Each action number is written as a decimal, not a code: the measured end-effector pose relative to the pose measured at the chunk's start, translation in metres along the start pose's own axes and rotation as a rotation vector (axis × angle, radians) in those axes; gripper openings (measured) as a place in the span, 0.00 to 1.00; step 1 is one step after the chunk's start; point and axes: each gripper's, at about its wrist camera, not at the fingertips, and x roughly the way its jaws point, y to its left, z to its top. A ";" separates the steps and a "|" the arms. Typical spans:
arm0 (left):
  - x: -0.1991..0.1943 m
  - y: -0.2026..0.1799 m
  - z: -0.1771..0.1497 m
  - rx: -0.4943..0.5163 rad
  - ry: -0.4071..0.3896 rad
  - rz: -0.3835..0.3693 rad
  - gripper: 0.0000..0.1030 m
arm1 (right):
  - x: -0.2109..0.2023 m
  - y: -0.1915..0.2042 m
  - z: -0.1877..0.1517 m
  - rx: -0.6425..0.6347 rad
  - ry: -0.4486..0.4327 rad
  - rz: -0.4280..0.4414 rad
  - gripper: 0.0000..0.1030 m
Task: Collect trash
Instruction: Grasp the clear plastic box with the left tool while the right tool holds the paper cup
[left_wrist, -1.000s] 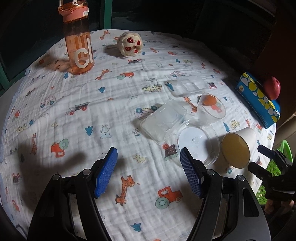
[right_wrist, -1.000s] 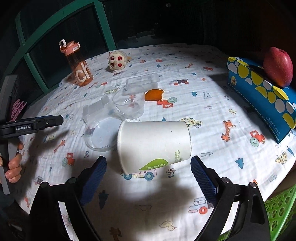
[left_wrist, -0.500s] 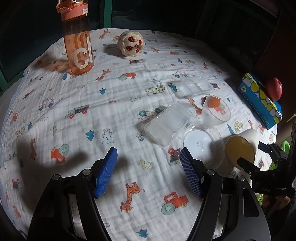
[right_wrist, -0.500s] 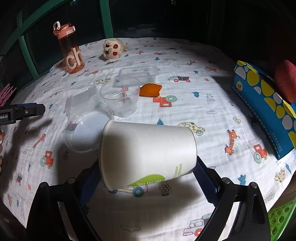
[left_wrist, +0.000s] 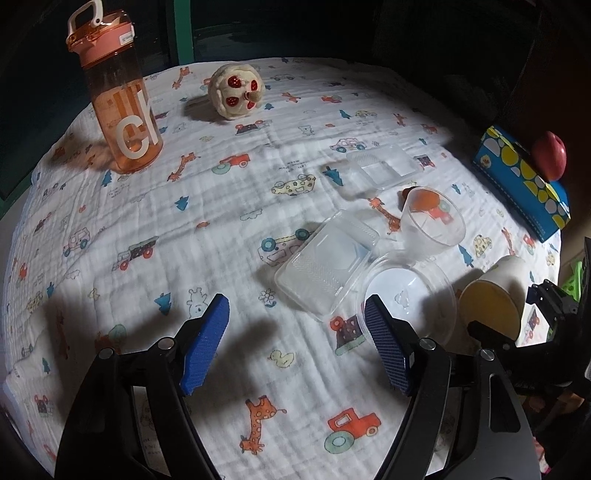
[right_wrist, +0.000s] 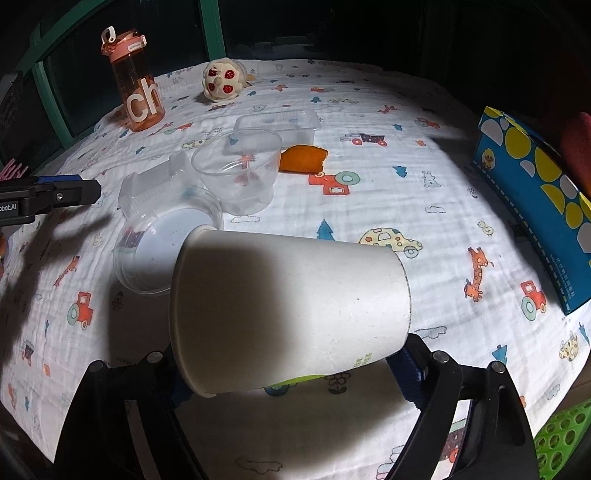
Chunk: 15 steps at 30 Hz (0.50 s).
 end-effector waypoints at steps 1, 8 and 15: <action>0.002 -0.002 0.001 0.011 0.002 -0.002 0.73 | 0.000 0.000 0.000 0.003 0.001 0.002 0.77; 0.020 -0.019 0.010 0.103 0.018 -0.016 0.73 | -0.010 -0.002 -0.003 0.034 -0.017 0.023 0.77; 0.039 -0.015 0.020 0.100 0.036 -0.028 0.73 | -0.033 -0.008 -0.007 0.072 -0.052 0.045 0.77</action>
